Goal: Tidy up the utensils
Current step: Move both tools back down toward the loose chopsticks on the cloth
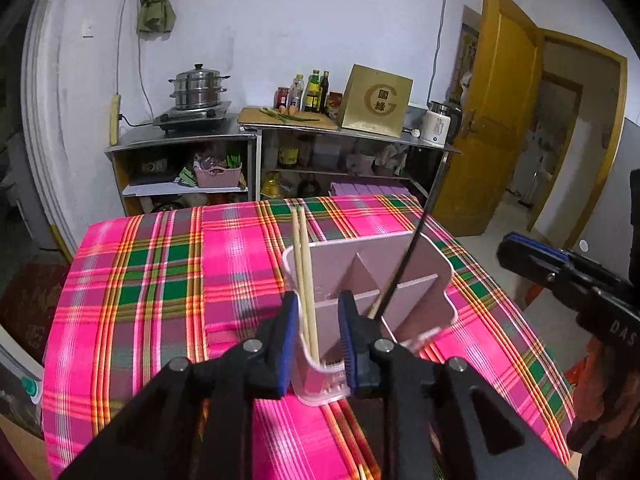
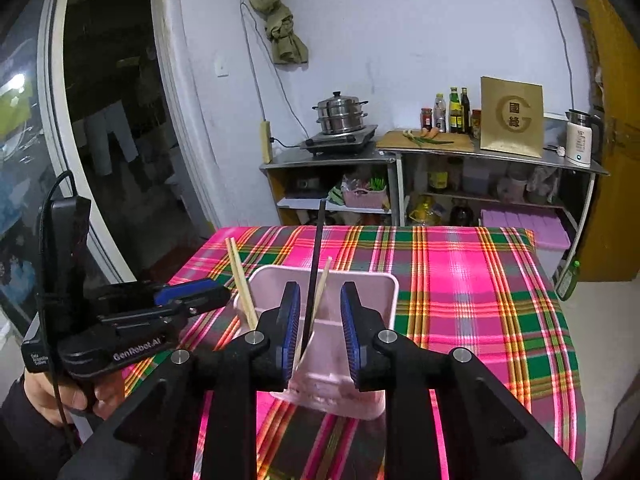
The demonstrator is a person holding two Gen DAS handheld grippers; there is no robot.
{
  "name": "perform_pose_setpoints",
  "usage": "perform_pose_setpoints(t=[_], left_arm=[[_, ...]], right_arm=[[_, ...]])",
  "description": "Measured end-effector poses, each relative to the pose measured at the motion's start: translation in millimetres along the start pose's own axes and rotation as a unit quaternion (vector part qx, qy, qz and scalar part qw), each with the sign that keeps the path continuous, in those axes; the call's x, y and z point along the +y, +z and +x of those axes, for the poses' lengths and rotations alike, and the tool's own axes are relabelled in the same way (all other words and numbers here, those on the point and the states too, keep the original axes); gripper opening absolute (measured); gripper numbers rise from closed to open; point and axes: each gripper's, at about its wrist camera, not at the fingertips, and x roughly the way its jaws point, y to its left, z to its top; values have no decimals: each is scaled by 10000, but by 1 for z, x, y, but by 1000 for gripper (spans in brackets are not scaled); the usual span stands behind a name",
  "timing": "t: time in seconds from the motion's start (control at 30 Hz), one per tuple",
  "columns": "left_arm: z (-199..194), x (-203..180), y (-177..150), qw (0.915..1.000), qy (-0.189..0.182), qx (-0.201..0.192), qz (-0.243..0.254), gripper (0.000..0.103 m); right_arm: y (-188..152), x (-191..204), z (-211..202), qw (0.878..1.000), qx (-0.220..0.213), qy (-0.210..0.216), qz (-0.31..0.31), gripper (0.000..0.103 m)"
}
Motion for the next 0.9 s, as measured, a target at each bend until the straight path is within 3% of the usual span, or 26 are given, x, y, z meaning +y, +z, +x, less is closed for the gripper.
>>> perform_pose_setpoints(t=[0.4,0.9], left_arm=[[-60,-14,-87,9999,44,-39,-117,22],[-88,-33,-166,9996,-25,176,-229,22]], right_arm=[[-76,8,-79,9999,-36,-121,-91,21],[-163,-4,-117,9990,310,-139,273,21]])
